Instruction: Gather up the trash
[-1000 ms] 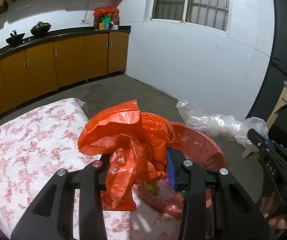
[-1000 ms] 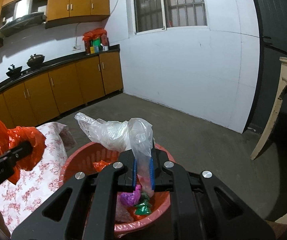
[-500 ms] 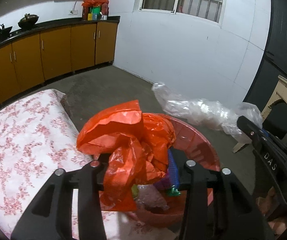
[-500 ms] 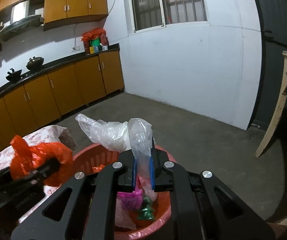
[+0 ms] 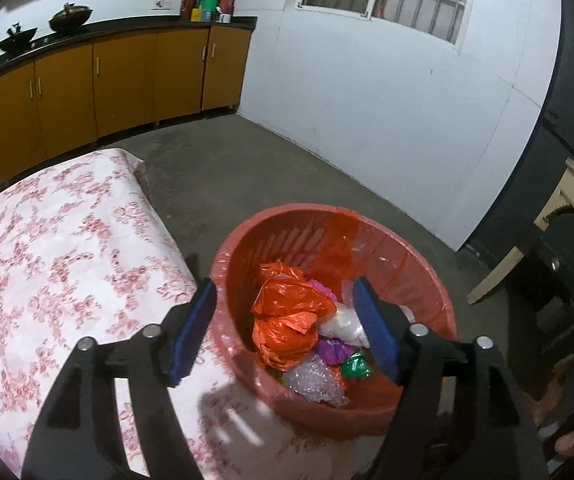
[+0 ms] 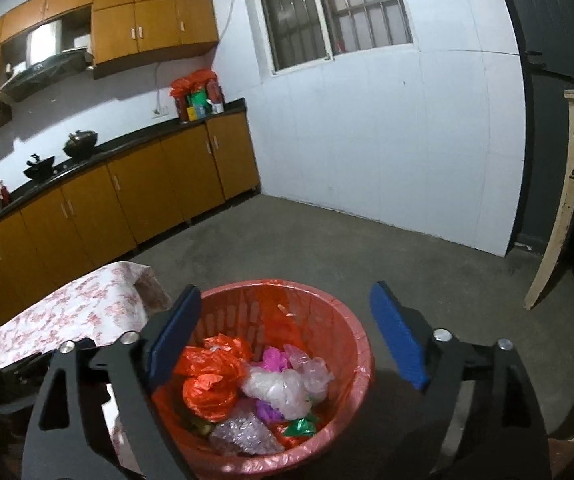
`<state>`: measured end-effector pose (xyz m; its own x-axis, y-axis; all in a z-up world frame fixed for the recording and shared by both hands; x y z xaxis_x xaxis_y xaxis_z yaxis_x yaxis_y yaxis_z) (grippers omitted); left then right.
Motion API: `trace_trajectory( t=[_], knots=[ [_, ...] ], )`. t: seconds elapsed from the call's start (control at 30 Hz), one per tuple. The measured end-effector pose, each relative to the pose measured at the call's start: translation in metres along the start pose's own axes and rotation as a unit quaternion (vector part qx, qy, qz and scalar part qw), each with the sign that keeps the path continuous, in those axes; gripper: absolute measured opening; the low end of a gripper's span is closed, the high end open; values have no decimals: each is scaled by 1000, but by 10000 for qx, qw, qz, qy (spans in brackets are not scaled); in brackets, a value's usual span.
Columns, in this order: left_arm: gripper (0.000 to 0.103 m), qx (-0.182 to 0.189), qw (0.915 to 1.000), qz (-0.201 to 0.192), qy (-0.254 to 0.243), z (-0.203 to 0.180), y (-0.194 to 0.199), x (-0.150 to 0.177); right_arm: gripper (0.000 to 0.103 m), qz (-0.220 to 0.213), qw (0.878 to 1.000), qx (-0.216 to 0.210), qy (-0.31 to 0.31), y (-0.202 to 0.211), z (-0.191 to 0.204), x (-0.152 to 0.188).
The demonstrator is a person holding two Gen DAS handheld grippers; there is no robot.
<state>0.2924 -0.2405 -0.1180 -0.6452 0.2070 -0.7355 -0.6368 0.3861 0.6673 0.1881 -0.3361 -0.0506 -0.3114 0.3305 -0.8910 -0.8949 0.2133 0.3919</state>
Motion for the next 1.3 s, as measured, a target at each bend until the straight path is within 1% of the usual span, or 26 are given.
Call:
trace_trajectory(
  t=[0.07, 0.23, 0.3, 0.37, 0.43, 0.5, 0.63, 0.7, 0.77, 1.0, 1.3],
  knots=[
    [75, -7, 10000, -71, 62, 7, 11, 1, 95, -70, 10000, 18, 59, 9, 2, -1],
    [85, -208, 9989, -396, 110, 28, 47, 3, 99, -148, 9997, -129, 115, 32, 13, 5],
    [90, -337, 9976, -591, 89, 37, 66, 4, 99, -143, 9995, -229, 145, 39, 19, 8],
    [97, -556, 9950, -831, 52, 49, 89, 8, 100, -95, 9992, -344, 204, 47, 28, 14],
    [99, -731, 9922, -1009, 35, 58, 110, 13, 100, -29, 9986, -415, 311, 53, 36, 20],
    [99, -901, 9894, -1142, 11, 67, 128, 17, 100, -2, 9980, -473, 425, 59, 43, 24],
    [99, -1371, 9811, -1362, -45, 86, 163, 30, 101, -21, 9968, -507, 619, 74, 57, 32],
    [99, -1558, 9776, -1417, -5, 96, 177, 38, 101, -21, 9963, -506, 697, 80, 62, 34],
    [99, -1669, 9755, -1431, 87, 104, 188, 45, 101, -19, 9960, -512, 737, 86, 67, 38],
    [99, -1826, 9721, -1404, 449, 124, 215, 69, 101, -62, 9946, -591, 853, 103, 83, 46],
    [99, -2059, 9677, -1399, 395, 125, 236, 91, 101, -89, 9912, -638, 1155, 119, 101, 57]
  ],
)
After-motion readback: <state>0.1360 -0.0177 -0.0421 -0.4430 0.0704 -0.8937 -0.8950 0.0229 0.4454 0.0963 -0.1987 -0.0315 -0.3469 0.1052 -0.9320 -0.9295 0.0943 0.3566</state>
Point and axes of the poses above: each gripper's, at about its wrist camera, not at the fingertips, and y roughly against the way its jaws point, z to its left, x to its underside, the point moved 9 cm from there along -y, roughly the way its jaws point, and after that the axes turned 8 degrees about -x, right-handed, at the moved point
